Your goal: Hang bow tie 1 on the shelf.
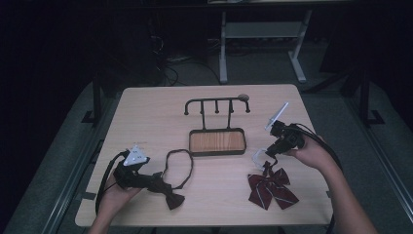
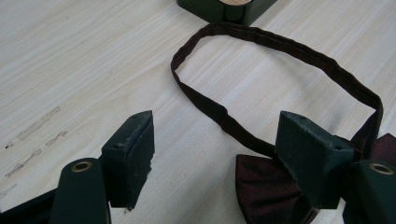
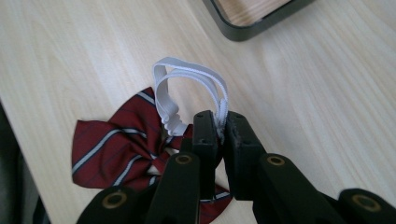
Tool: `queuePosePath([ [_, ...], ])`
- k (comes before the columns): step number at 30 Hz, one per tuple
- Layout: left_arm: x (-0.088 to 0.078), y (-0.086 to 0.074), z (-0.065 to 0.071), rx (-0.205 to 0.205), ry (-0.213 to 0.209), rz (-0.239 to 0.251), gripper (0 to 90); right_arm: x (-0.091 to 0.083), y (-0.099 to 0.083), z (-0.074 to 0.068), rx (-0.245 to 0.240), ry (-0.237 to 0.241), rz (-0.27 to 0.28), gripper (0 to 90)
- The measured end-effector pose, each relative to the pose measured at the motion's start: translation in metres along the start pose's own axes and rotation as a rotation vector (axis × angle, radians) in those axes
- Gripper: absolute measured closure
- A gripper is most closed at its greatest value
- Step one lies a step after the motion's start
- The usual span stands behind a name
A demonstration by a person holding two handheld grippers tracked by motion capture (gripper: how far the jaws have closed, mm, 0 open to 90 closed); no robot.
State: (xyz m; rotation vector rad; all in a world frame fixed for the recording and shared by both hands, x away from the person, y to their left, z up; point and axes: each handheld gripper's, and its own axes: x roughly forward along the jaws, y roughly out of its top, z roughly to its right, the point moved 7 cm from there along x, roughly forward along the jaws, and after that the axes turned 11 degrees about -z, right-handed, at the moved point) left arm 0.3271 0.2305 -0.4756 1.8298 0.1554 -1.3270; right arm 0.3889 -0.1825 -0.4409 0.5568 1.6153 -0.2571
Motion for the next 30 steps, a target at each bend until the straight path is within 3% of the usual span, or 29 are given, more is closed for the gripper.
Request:
queuePosePath([
  [30, 0.000, 0.000, 0.000, 0.002, -0.007, -0.001, 28.6, -0.066, 0.017, -0.021, -0.081, -0.053, 0.047, 83.1],
])
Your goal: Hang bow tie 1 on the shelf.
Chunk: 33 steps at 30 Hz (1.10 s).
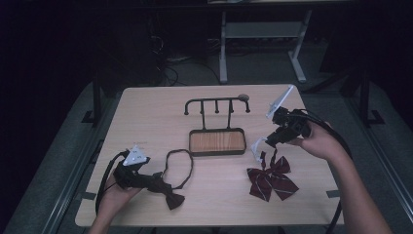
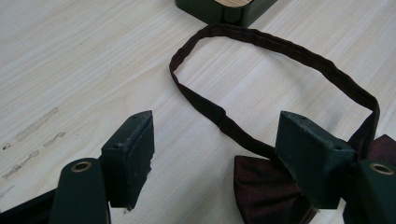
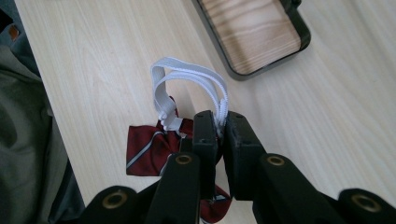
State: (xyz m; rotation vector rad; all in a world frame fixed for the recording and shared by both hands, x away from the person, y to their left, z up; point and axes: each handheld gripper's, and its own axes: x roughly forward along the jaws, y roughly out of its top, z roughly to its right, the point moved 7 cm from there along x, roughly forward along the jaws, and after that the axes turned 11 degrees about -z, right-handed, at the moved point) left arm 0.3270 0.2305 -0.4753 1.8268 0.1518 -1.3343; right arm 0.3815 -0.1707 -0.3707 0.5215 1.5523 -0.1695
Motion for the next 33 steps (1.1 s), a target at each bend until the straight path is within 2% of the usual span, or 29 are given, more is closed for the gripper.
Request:
queuePosePath([
  [15, 0.000, 0.000, -0.002, -0.003, 0.010, 0.007, 28.6, -0.022, 0.025, 0.002, -0.022, -0.047, 0.002, 83.5],
  [21, -0.001, 0.000, -0.002, -0.005, 0.010, 0.008, 28.6, -0.030, 0.034, 0.004, -0.024, -0.056, 0.005, 83.6],
  [27, 0.000, -0.001, -0.002, -0.004, 0.014, 0.007, 28.6, -0.037, 0.046, 0.005, -0.025, -0.059, 0.033, 83.6],
  [33, -0.002, 0.000, -0.003, -0.001, 0.018, 0.011, 28.6, -0.039, 0.057, 0.012, -0.012, -0.060, 0.022, 83.6],
])
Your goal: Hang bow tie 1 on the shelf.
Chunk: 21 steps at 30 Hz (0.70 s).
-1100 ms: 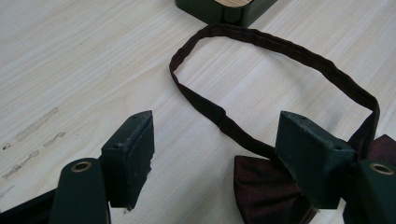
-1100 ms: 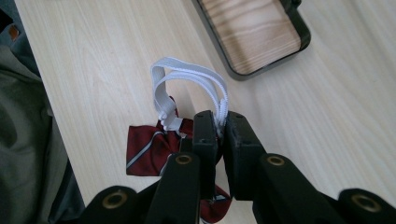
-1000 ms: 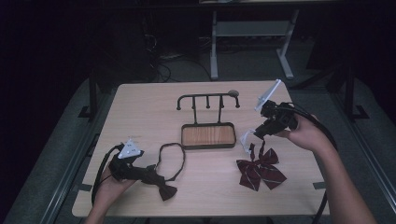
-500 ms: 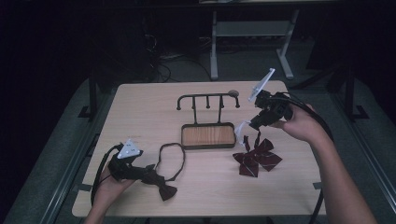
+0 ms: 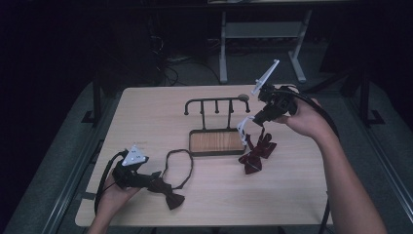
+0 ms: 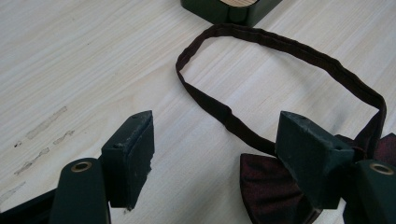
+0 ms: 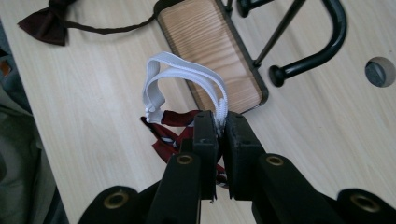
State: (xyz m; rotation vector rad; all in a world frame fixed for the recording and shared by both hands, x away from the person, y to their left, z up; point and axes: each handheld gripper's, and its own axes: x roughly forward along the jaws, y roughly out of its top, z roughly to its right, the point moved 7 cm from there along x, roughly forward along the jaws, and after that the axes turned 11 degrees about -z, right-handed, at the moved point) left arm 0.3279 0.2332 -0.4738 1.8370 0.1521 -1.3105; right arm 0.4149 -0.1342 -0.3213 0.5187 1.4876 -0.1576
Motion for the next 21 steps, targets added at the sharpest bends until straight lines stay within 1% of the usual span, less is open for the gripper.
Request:
queuePosePath([
  [5, 0.000, 0.000, 0.000, 0.000, 0.000, 0.001, 28.6, 0.001, 0.005, 0.010, 0.017, -0.008, -0.017, 83.8],
  [8, -0.001, 0.000, 0.000, -0.003, -0.002, 0.003, 28.6, 0.000, 0.008, 0.015, 0.025, -0.010, -0.015, 83.7],
  [12, -0.001, 0.000, -0.001, -0.003, -0.001, 0.005, 28.6, -0.002, 0.011, 0.020, 0.041, -0.010, -0.027, 83.7],
  [16, 0.000, 0.000, -0.001, 0.001, -0.003, 0.003, 28.6, -0.005, 0.012, 0.026, 0.052, -0.019, -0.030, 83.7],
  [17, 0.000, 0.000, -0.001, 0.001, -0.003, 0.003, 28.6, -0.006, 0.013, 0.028, 0.056, -0.020, -0.023, 83.7],
  [21, 0.001, 0.000, -0.001, 0.002, -0.005, 0.001, 28.6, -0.007, 0.014, 0.036, 0.074, -0.025, -0.030, 83.6],
])
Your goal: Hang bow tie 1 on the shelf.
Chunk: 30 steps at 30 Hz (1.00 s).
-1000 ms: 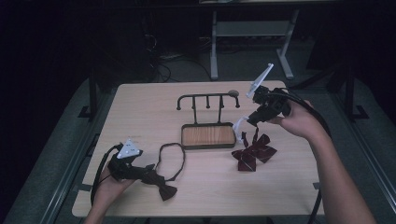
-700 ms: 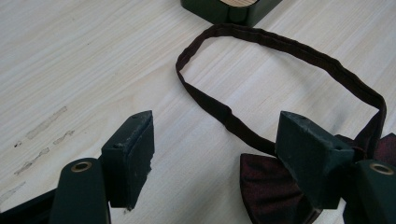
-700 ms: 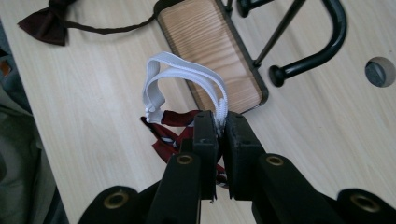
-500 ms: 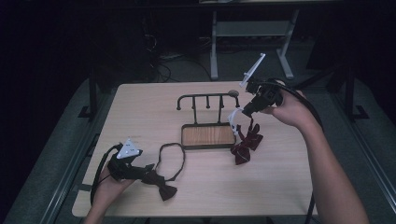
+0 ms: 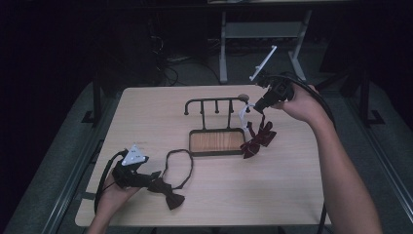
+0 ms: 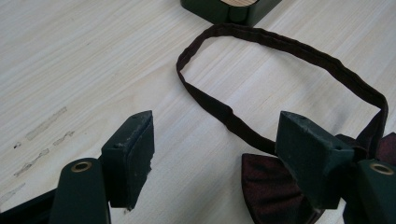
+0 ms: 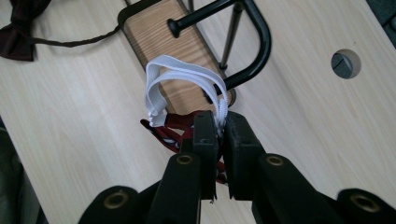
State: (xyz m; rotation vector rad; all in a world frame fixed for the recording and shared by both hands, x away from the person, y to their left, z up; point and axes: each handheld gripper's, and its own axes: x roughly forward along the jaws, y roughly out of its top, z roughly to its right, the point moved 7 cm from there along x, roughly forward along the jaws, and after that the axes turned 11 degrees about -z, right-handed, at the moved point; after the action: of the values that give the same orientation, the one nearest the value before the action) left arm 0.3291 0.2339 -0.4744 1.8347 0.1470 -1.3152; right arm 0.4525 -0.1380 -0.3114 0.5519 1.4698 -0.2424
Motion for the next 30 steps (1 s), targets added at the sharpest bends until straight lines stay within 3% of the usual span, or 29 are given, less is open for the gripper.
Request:
queuePosePath([
  [16, 0.001, 0.000, 0.001, 0.004, -0.009, -0.004, 28.6, 0.008, 0.004, 0.025, 0.078, 0.010, 0.003, 83.2],
  [30, 0.001, 0.002, 0.001, 0.008, -0.008, 0.001, 28.6, 0.020, -0.003, 0.028, 0.095, 0.026, -0.007, 81.4],
])
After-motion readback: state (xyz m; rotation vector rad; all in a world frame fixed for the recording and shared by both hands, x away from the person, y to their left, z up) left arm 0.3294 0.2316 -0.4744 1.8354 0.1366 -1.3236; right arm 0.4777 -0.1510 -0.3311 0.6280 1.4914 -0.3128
